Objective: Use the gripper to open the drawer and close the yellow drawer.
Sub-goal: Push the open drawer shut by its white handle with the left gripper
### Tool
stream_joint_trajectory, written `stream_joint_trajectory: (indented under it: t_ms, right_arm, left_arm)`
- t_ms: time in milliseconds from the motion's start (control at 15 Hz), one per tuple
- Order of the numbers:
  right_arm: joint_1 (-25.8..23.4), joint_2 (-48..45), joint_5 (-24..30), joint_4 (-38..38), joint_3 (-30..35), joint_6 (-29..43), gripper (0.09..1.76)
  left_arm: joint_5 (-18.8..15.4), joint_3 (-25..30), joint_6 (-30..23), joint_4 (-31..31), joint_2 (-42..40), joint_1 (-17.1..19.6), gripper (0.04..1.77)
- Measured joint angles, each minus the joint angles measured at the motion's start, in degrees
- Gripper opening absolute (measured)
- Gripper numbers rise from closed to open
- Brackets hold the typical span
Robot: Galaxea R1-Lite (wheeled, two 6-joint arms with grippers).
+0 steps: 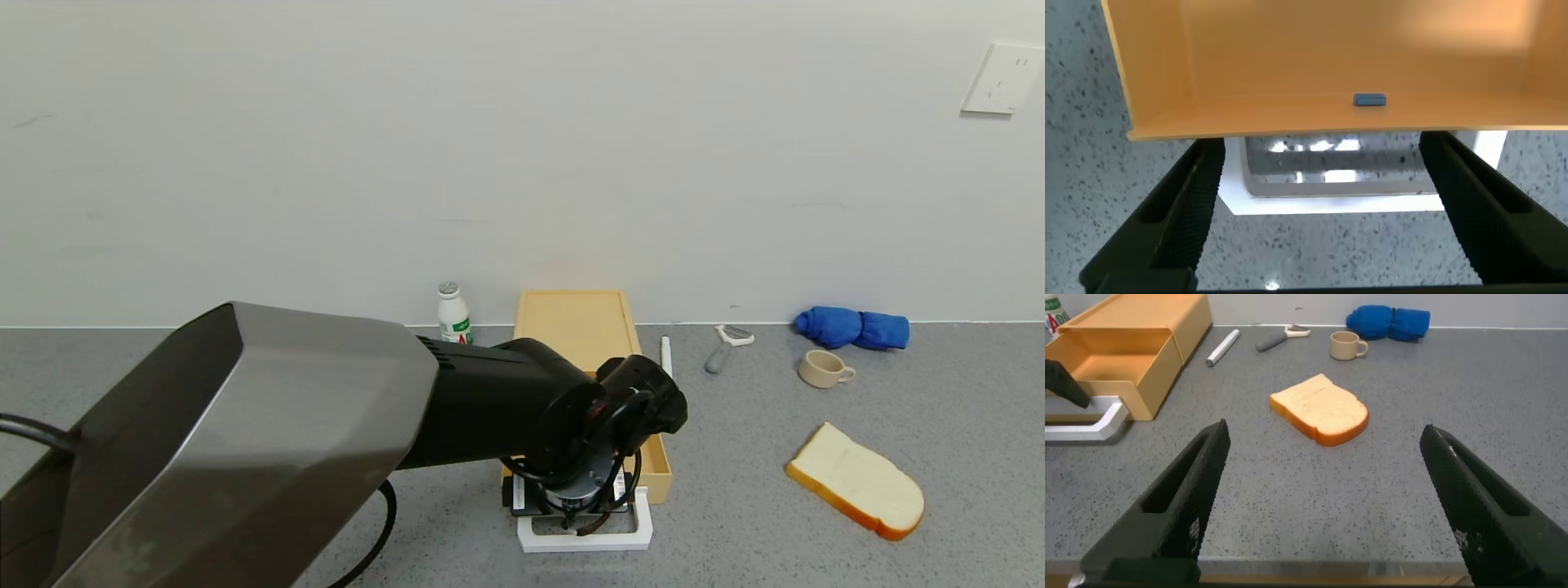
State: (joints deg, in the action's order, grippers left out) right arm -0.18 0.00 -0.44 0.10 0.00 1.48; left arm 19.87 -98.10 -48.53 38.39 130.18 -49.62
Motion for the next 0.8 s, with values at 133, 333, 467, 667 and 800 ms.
stream_joint_trajectory:
  t_ms: [133, 333, 467, 667, 800]
  right_arm:
    - [0.0, 0.0, 0.0, 0.0, 0.0, 0.0, 1.71]
    - [0.0, 0.0, 0.0, 0.0, 0.0, 0.0, 1.71]
    - [0.0, 0.0, 0.0, 0.0, 0.0, 0.0, 1.71]
    - [0.0, 0.0, 0.0, 0.0, 0.0, 0.0, 1.71]
    - [0.0, 0.0, 0.0, 0.0, 0.0, 0.0, 1.71]
  left_arm:
    - [0.4, -1.2, 0.8, -0.2, 0.4, 0.8, 1.72]
    - [0.5, -2.8, 2.4, -0.1, 1.0, 1.7, 1.72]
    - [0.6, -4.0, 3.4, 0.1, 1.6, 2.5, 1.72]
    - [0.7, -5.7, 4.9, 0.0, 2.7, 3.8, 1.72]
    - [0.7, -7.2, 6.4, -0.2, 3.5, 5.0, 1.72]
